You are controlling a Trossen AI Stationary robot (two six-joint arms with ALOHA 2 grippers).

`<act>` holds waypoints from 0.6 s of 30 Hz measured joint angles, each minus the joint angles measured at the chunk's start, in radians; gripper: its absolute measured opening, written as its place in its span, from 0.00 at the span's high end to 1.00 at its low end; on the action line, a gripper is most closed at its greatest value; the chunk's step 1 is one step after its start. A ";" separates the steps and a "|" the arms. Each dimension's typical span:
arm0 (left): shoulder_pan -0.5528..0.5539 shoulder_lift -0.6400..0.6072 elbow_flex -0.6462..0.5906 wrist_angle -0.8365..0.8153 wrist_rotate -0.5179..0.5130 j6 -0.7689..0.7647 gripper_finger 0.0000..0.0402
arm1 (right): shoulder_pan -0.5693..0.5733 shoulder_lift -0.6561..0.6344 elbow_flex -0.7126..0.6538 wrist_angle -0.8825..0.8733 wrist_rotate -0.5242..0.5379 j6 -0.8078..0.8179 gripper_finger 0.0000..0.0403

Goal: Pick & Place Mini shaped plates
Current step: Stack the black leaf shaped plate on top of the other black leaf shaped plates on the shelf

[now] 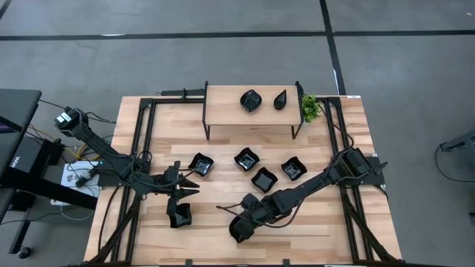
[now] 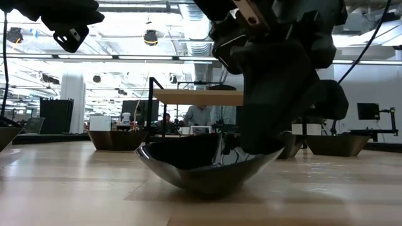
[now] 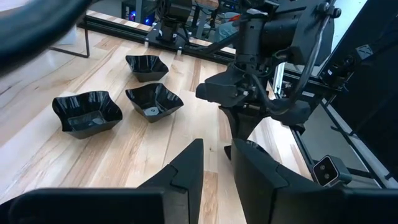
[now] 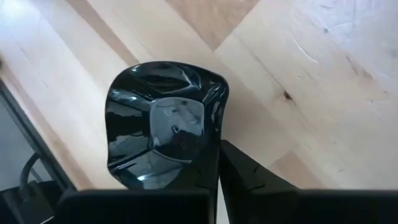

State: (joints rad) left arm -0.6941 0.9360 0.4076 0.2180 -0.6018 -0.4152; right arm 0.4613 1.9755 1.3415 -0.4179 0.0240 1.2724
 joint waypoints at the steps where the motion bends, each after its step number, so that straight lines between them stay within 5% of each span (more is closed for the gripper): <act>1: 0.000 0.000 0.000 0.000 0.000 0.000 0.79 | -0.002 -0.001 0.000 -0.001 0.000 0.000 0.99; 7: 0.000 0.000 0.000 0.000 0.000 0.000 0.79 | -0.039 -0.087 -0.001 -0.023 -0.024 -0.045 1.00; 18: 0.000 0.000 0.000 0.008 0.000 -0.004 0.79 | -0.233 -0.470 0.000 -0.182 -0.073 -0.182 1.00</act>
State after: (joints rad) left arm -0.6937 0.9360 0.4076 0.2260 -0.6019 -0.4191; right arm 0.2286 1.5051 1.3415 -0.5997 -0.0491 1.0904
